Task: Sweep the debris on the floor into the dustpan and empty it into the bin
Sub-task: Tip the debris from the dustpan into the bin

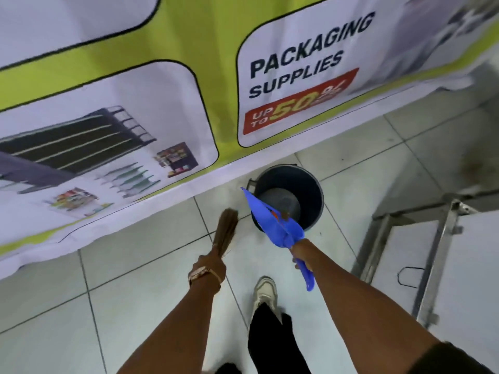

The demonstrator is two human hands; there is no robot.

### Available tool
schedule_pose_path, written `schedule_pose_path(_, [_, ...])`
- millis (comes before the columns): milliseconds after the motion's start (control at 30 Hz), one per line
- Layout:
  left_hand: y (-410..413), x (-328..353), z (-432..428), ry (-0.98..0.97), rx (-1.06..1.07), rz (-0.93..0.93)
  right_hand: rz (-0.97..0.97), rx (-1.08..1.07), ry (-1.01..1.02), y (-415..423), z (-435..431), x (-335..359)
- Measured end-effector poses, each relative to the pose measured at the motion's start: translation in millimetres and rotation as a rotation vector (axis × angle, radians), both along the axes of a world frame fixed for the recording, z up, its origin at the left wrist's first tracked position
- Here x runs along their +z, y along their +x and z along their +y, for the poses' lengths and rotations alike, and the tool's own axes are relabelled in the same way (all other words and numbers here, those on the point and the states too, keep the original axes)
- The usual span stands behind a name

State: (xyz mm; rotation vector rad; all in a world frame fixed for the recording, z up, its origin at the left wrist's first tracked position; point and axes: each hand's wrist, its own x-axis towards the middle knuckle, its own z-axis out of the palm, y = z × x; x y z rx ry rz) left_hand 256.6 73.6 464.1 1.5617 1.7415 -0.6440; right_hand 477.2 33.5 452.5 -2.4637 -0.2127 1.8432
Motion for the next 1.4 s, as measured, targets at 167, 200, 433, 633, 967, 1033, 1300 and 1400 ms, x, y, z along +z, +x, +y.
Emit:
schedule_pose_path(167, [7,-13,14,0.003,-0.017,0.078,-0.027,-0.135,0.054,21,12,-5])
schedule_pose_path(200, [6,-15,16,0.000,-0.013,0.091,-0.054,-0.126,0.096,22,14,-6])
schedule_pose_path(433, [8,-26,29,-0.010,-0.031,0.121,-0.018,-0.226,0.126,12,4,-21])
schedule_pose_path(633, [12,-33,35,0.001,-0.003,0.080,-0.065,-0.388,0.165,4,8,-28])
schedule_pose_path(967, [-26,-19,17,0.050,0.086,-0.001,-0.206,-0.365,0.144,-58,-35,-28])
schedule_pose_path(1033, [-47,-14,7,0.088,0.116,-0.019,-0.318,-0.270,0.228,-78,-43,-18])
schedule_pose_path(1300, [-151,-16,-37,0.163,0.173,0.021,-0.417,0.099,0.637,-173,-89,1])
schedule_pose_path(1400, [-191,-43,-48,0.160,0.183,0.035,-0.394,0.250,0.582,-196,-97,-28])
